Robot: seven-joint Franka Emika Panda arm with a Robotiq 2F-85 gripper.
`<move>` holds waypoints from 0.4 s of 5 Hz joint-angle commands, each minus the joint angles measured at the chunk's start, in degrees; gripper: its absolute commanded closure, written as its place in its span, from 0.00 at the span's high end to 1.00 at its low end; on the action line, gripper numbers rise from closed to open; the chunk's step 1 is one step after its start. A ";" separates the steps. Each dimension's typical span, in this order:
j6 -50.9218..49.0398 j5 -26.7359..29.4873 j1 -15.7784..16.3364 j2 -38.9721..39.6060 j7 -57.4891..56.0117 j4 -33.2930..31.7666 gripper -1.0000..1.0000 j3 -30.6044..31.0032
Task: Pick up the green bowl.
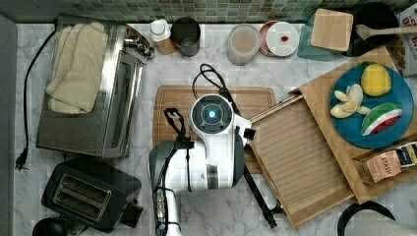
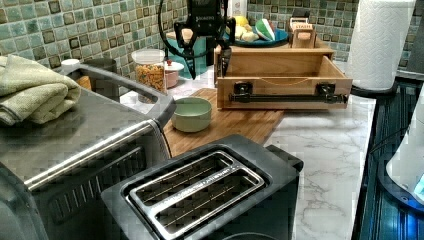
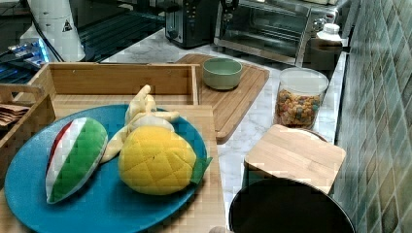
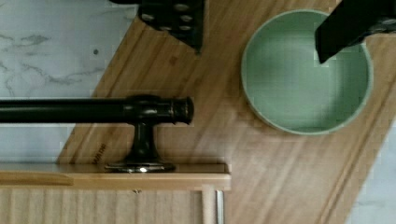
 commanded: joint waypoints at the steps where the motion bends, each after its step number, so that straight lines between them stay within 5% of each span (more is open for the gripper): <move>1: 12.87 2.53 1.02 -0.72 5.79 -5.95 1.00 1.13; 2: 15.32 2.65 0.90 0.76 8.82 -6.46 1.00 1.32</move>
